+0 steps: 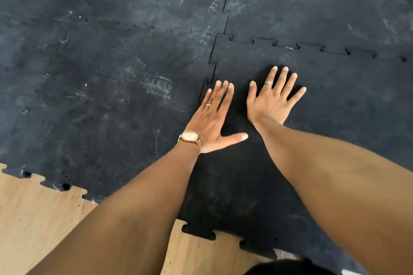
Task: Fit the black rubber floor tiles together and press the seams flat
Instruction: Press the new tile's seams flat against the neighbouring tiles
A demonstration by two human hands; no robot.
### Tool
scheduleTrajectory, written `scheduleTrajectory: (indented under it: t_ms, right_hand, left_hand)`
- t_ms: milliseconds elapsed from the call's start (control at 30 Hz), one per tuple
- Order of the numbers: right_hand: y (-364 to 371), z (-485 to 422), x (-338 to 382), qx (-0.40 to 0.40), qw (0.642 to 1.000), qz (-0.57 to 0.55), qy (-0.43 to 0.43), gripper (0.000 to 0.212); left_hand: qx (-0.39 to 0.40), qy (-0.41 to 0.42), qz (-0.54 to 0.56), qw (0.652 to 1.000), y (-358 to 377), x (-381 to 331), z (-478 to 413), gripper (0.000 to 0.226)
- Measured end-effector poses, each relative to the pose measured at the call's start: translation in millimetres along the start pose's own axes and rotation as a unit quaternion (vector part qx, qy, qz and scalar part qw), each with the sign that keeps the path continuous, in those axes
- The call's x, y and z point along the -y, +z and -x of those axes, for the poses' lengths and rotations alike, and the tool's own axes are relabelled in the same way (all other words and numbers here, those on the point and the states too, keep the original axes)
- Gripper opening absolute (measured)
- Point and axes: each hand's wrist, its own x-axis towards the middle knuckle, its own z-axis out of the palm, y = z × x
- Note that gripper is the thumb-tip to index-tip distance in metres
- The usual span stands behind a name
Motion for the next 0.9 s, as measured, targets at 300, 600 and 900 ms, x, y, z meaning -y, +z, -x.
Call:
scheduleTrajectory:
  t_ms: [300,600,900]
  right_hand:
    - [-4.6,9.6,-16.7,0.0,0.997,-0.035,-0.075,0.072]
    - [-9.4,58.8,-57.3,-0.009,0.992,-0.016,-0.124,0.066]
    - [-7.7,54.7,-55.3,-0.032,0.993,-0.032,-0.111,0.065]
  left_hand:
    - [-0.015,-0.064,-0.023,0.998,10.1,-17.7,48.1,0.096]
    - [-0.026,-0.171,0.072,0.982,7.4,-41.4,54.5,0.082]
    - [0.002,-0.092,-0.051,0.994,26.2,-55.8,113.3,0.081]
